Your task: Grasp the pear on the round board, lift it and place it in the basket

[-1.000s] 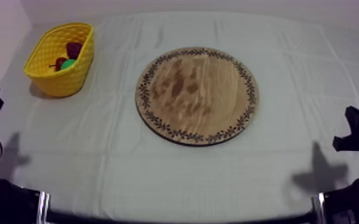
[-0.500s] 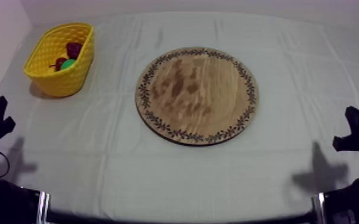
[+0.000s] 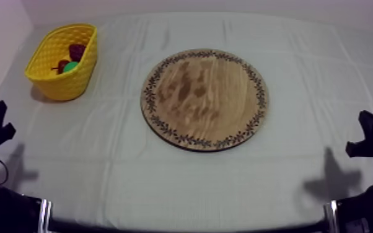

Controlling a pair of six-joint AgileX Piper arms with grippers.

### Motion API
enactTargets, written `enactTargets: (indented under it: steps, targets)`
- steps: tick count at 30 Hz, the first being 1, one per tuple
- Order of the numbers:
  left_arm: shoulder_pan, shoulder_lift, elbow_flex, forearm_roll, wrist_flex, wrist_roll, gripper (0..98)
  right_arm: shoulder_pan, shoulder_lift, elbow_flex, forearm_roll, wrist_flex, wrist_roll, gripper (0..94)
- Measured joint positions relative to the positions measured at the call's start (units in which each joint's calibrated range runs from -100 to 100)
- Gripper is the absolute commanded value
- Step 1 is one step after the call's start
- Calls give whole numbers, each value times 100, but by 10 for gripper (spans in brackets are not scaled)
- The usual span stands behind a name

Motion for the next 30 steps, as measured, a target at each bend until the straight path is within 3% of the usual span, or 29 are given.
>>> enactTargets:
  steps: [10, 13, 30]
  targets:
    - [-38, 12, 346, 699, -110, -720, 0, 3, 0, 0, 0, 0, -3, 5]
    - [-18, 12, 430, 851, -301, -792, 0, 3, 0, 0, 0, 0, -3, 5]
    - [-2, 12, 504, 846, -730, -439, 0, 3, 0, 0, 0, 0, -1, 5]
